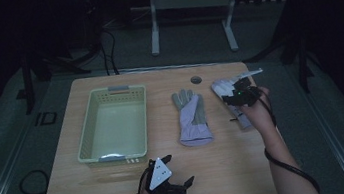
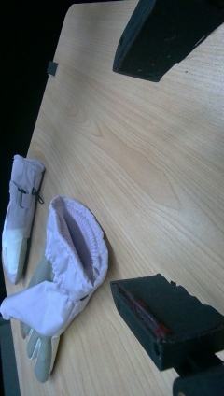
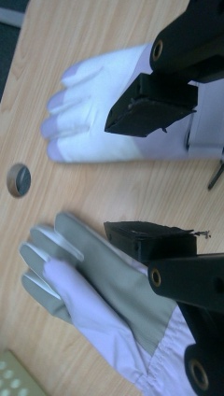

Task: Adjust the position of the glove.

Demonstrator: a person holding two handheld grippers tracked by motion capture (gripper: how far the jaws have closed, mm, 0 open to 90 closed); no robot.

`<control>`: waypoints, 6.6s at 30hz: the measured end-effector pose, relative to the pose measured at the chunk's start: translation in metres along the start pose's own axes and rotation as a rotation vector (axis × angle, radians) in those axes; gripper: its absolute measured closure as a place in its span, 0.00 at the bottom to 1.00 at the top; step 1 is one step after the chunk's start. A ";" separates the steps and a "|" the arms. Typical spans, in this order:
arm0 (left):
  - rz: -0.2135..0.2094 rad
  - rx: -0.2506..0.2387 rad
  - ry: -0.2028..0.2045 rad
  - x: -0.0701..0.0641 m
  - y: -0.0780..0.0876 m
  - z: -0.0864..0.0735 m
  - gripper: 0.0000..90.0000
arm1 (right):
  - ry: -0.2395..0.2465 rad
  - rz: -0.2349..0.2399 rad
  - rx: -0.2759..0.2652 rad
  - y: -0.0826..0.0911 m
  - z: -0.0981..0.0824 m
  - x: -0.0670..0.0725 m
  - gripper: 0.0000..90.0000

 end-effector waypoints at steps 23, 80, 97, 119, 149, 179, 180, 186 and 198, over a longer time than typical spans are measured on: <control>0.004 0.000 0.015 0.002 0.000 0.000 0.01 | -0.029 -0.054 0.112 -0.063 -0.032 -0.078 0.60; 0.009 0.002 0.002 0.001 0.000 0.000 0.01 | -0.315 -0.144 0.159 -0.026 -0.061 -0.045 0.72; 0.010 0.002 0.006 0.001 0.000 0.000 0.01 | -0.152 -0.026 0.190 -0.020 -0.065 -0.062 0.48; 0.010 0.003 0.011 0.001 0.000 0.000 0.01 | -0.249 0.006 0.164 -0.020 -0.075 -0.058 0.88; 0.014 0.003 0.007 0.001 0.000 0.000 0.01 | -0.149 0.066 0.057 0.051 0.022 0.016 0.89; 0.013 0.001 -0.005 0.000 0.000 0.000 0.01 | -0.130 0.061 0.248 -0.022 0.020 0.123 0.89; 0.013 0.001 -0.005 0.000 0.000 0.000 0.01 | -0.133 0.057 0.259 -0.026 0.018 0.123 0.89; 0.012 0.003 -0.004 0.000 0.000 0.000 0.01 | -0.132 0.045 0.297 -0.045 0.008 0.124 0.89; 0.013 0.003 -0.005 0.000 0.000 0.000 0.01 | -0.129 0.030 0.323 -0.045 -0.005 0.107 0.88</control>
Point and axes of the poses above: each handheld gripper's, and its own axes: y roughly backward along the jaws, z roughly out of its top, x roughly to its left, the point moved 4 cm from there along -y, roughly forward along the jaws, and after that the axes turned 6 degrees about -y, right-handed, at the moved point
